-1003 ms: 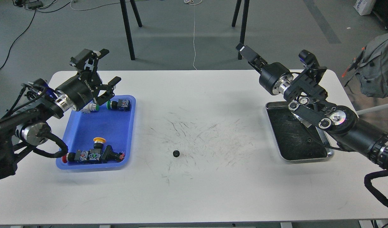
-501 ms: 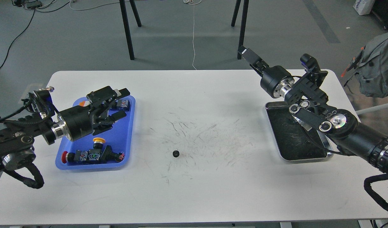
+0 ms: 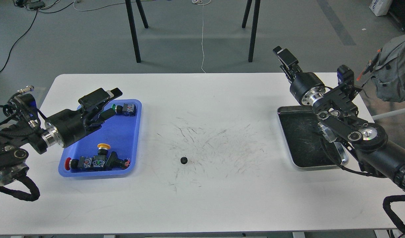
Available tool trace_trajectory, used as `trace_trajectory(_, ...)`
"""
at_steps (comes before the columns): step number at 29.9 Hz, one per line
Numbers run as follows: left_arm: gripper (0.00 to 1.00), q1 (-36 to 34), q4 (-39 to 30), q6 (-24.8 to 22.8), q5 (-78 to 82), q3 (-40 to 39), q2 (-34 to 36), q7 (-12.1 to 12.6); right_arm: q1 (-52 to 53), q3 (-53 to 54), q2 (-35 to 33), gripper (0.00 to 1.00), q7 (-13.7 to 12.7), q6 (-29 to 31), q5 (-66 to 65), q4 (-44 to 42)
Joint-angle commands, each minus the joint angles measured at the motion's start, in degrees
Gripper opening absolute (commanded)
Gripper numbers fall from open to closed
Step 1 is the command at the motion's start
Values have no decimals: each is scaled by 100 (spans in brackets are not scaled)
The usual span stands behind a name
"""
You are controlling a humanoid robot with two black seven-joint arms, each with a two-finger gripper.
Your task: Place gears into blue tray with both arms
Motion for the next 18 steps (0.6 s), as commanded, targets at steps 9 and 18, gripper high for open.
trace_trajectory(9, 100, -8, -462, -21, 2970, 21, 373, 0, -541, 410, -119, 91, 18, -58, 1144, 19)
trace_trajectory(18, 100, -35, -744, 172, 4624, 47, 619, 0, -567, 401, -110, 91, 18, -58, 1144, 19)
